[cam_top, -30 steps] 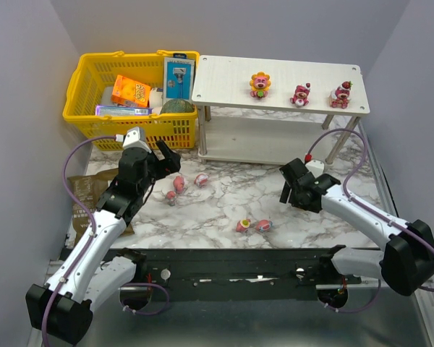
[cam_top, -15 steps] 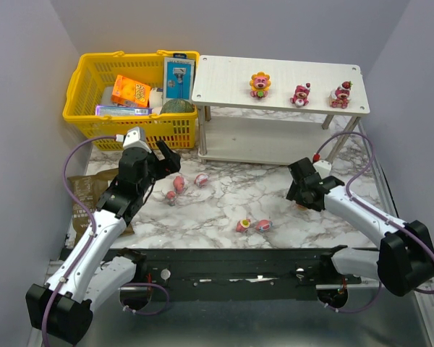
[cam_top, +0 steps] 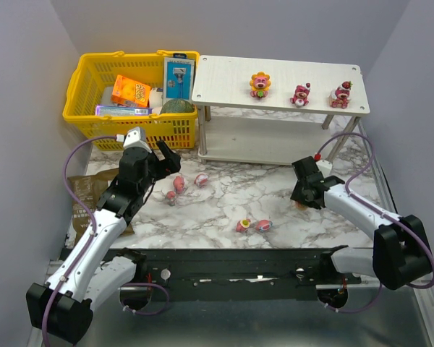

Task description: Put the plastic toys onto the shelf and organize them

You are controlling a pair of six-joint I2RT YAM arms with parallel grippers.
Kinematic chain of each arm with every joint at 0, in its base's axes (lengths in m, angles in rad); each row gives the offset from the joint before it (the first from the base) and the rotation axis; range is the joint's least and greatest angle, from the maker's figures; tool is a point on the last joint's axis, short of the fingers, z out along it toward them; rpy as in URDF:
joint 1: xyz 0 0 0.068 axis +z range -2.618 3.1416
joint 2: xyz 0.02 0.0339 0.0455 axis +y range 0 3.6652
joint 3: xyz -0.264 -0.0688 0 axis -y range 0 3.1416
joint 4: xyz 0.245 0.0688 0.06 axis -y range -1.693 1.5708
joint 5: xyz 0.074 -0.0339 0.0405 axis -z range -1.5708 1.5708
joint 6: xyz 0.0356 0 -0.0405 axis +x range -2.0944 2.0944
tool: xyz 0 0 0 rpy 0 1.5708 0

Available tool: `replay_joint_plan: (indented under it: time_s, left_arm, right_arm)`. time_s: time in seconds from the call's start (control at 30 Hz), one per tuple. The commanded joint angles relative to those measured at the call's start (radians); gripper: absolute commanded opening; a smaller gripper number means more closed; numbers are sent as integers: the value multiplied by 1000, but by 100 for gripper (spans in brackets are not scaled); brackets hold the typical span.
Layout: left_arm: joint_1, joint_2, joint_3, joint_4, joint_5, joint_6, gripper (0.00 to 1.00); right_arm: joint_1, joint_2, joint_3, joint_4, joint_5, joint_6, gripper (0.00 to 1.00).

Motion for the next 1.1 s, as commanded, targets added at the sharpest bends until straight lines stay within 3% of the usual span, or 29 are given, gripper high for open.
replay_joint_plan:
  time_s: [0.0, 0.13, 0.17, 0.3, 0.6, 1.07]
  left_arm:
    - [-3, -5, 31, -20, -17, -1, 99]
    - [-3, -4, 26, -23, -23, -2, 99]
    - [-3, -4, 23, -25, -26, -7, 99]
    - [-3, -4, 14, -14, -15, -13, 99]
    - [-3, 6, 28, -11, -11, -14, 99]
    - [-3, 1, 46, -29, -24, -7, 99]
  right_arm:
    - [-4, 12, 4, 39, -73, -43, 48]
    - [-4, -13, 12, 39, -139, -93, 25]
    - [-4, -20, 11, 36, -163, -105, 16]
    - [-4, -77, -3, 25, -228, -111, 1]
    - [97, -204, 83, -70, -298, -57, 1]
    - [427, -159, 533, -249, -146, 38, 1]
